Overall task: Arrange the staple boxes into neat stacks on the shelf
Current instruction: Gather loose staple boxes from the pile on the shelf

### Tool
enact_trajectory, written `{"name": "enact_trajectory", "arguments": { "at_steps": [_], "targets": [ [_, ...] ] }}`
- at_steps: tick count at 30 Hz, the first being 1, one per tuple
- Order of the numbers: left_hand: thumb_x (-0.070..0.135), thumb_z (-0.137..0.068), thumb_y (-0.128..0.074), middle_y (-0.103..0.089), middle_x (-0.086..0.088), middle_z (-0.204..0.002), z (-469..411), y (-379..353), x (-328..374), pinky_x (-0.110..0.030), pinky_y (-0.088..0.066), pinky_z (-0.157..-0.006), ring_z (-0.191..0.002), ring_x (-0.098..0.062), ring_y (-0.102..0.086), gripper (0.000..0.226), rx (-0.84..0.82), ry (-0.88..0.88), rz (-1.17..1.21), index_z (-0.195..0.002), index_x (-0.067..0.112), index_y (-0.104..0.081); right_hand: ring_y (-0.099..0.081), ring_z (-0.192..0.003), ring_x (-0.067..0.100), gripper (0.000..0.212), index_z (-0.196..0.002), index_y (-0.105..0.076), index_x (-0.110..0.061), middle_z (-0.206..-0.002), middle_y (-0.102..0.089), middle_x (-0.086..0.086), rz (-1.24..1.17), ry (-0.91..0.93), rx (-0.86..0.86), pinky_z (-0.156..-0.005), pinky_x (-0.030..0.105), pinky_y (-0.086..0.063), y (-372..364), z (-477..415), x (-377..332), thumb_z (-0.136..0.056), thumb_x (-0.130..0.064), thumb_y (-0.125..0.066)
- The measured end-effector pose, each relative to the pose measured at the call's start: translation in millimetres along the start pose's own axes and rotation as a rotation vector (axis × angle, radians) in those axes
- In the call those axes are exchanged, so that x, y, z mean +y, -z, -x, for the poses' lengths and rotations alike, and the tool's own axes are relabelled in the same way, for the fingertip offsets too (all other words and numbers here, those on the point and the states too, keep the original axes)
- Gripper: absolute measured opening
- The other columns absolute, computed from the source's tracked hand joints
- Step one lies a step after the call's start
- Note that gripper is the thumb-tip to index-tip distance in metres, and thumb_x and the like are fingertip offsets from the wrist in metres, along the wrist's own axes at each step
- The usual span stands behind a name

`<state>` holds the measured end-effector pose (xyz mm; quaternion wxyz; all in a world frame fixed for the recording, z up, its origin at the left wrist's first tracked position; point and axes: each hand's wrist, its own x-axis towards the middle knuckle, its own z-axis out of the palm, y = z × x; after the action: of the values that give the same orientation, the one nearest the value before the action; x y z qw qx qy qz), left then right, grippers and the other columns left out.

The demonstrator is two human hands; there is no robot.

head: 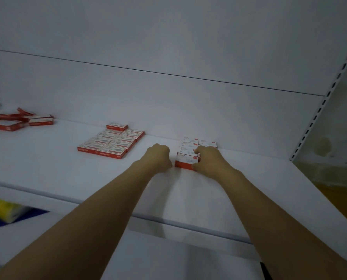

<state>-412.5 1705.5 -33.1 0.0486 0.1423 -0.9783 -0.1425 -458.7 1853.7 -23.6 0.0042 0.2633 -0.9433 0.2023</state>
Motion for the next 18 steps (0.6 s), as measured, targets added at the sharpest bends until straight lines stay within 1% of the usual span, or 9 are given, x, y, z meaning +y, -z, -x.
{"name": "enact_trajectory", "arguments": {
  "at_steps": [2,3,6,8,11,14,18],
  "targets": [
    [0.02,-0.09,-0.056,-0.057,-0.013,-0.117,11,11,-17,-0.03,-0.041,-0.087,-0.11,-0.027,-0.053,0.032,0.034,0.016,-0.061,-0.116,0.002,-0.057,-0.048,-0.12,0.029,0.047,-0.132,-0.047,-0.006,-0.135,-0.046,0.014,0.094,0.037,-0.017,-0.092,0.027,-0.04,2,-1,-11,-0.088,-0.019,-0.06],
    [0.02,-0.09,-0.056,-0.057,-0.013,-0.121,17,17,-27,-0.031,-0.042,-0.09,-0.112,-0.028,-0.053,0.034,0.047,0.034,-0.084,-0.12,0.003,-0.056,-0.047,-0.121,0.03,0.046,-0.132,-0.048,-0.007,-0.135,-0.045,0.016,0.128,0.063,-0.032,-0.094,0.028,-0.039,2,-2,-19,-0.088,-0.019,-0.059],
    [0.022,-0.089,-0.056,-0.058,-0.014,-0.12,39,39,-59,-0.031,-0.043,-0.087,-0.111,-0.029,-0.054,0.035,0.069,0.112,-0.138,-0.118,0.003,-0.057,-0.046,-0.121,0.031,0.044,-0.13,-0.05,-0.01,-0.133,-0.044,0.017,0.183,0.154,-0.081,-0.097,0.031,-0.038,-3,-7,-53,-0.089,-0.024,-0.058],
    [0.023,-0.089,-0.056,-0.06,-0.013,-0.117,56,53,-84,-0.031,-0.044,-0.084,-0.105,-0.028,-0.056,0.032,0.091,0.172,-0.158,-0.115,0.004,-0.058,-0.046,-0.121,0.031,0.042,-0.129,-0.051,-0.012,-0.133,-0.044,0.016,0.205,0.23,-0.111,-0.098,0.034,-0.038,-9,-10,-81,-0.09,-0.026,-0.056],
    [0.022,-0.09,-0.058,-0.062,-0.011,-0.112,83,74,-123,-0.03,-0.048,-0.083,-0.097,-0.024,-0.058,0.031,0.131,0.299,-0.16,-0.116,0.006,-0.059,-0.048,-0.119,0.028,0.038,-0.126,-0.056,-0.011,-0.131,-0.05,0.014,0.21,0.37,-0.108,-0.098,0.032,-0.038,-20,-12,-131,-0.091,-0.024,-0.054],
    [0.022,-0.091,-0.056,-0.059,-0.011,-0.117,106,95,-164,-0.032,-0.047,-0.088,-0.097,-0.021,-0.052,0.032,0.167,0.407,-0.185,-0.118,0.006,-0.057,-0.052,-0.115,0.027,0.035,-0.123,-0.058,-0.01,-0.128,-0.055,0.012,0.222,0.467,-0.111,-0.094,0.031,-0.041,-35,-15,-178,-0.091,-0.022,-0.053],
    [0.022,-0.092,-0.053,-0.057,-0.011,-0.118,136,119,-217,-0.032,-0.044,-0.087,-0.094,-0.02,-0.046,0.032,0.205,0.497,-0.212,-0.119,0.006,-0.056,-0.052,-0.112,0.029,0.035,-0.122,-0.058,-0.012,-0.127,-0.051,0.013,0.185,0.563,-0.101,-0.091,0.034,-0.043,-62,-18,-239,-0.09,-0.024,-0.053]
  ]
}}
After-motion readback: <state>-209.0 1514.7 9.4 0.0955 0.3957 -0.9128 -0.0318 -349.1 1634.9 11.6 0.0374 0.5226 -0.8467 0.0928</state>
